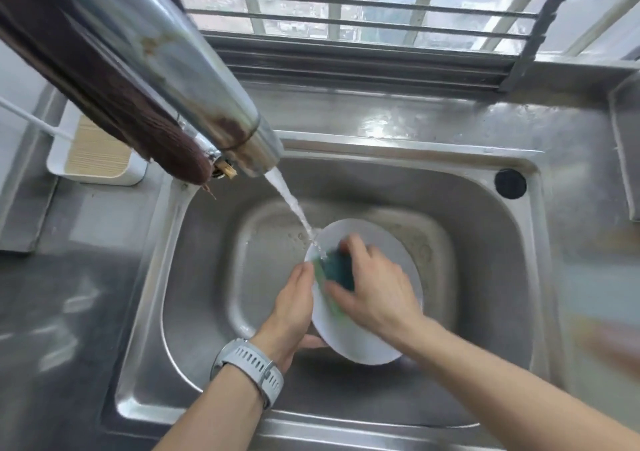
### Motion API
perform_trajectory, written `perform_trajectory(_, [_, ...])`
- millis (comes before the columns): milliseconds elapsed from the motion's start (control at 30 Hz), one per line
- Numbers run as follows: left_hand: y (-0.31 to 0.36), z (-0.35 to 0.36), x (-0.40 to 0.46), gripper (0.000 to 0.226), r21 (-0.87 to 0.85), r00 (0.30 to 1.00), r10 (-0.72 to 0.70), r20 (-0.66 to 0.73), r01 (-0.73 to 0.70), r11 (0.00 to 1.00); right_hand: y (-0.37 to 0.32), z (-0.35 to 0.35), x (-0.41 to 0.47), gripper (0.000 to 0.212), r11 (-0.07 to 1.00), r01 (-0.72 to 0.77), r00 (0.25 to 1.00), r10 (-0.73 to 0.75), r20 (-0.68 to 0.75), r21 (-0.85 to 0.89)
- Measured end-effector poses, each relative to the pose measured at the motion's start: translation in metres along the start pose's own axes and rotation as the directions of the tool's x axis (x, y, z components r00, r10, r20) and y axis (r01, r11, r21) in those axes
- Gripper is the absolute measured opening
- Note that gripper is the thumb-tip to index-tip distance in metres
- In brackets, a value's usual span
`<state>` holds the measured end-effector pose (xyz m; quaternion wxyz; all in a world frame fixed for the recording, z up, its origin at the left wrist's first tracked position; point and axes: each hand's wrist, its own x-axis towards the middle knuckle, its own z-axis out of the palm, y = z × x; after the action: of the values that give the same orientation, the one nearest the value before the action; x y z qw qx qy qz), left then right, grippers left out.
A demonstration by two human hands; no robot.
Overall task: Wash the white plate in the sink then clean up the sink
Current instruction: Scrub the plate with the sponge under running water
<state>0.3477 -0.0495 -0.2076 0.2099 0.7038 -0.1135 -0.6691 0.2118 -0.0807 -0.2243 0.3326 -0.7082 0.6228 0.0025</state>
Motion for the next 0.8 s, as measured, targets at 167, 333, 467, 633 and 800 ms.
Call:
perform_trajectory(167, [-0.002,0.007,0.002,0.038,-0.089,0.999,0.026,-0.03,-0.029,0.996,-0.003,0.0,0.046,0.048,0.991,-0.091,0.985,0.105,-0.14,0.103])
perform_trajectory(333, [0.007,0.009,-0.003,0.053,-0.185,0.997,0.012,-0.082,-0.027,0.982,-0.011,-0.003,-0.022,0.048,0.991,0.041,0.998,-0.036,-0.043,0.129])
perform_trajectory(467, [0.001,0.008,-0.006,0.023,-0.089,0.979,0.112,-0.173,-0.129,0.988,0.013,-0.022,-0.058,0.053,0.999,0.022,0.995,-0.027,0.091,0.049])
perform_trajectory(633, [-0.007,0.003,-0.013,0.024,-0.025,0.955,0.212,-0.208,-0.222,0.975,0.057,-0.033,-0.032,0.049,0.983,-0.124,0.992,0.123,-0.016,-0.136])
perform_trajectory(800, [-0.008,0.015,-0.023,0.026,0.048,0.933,0.296,-0.205,-0.293,0.955,0.028,-0.015,0.025,0.048,0.986,-0.146,0.973,0.159,-0.165,0.085])
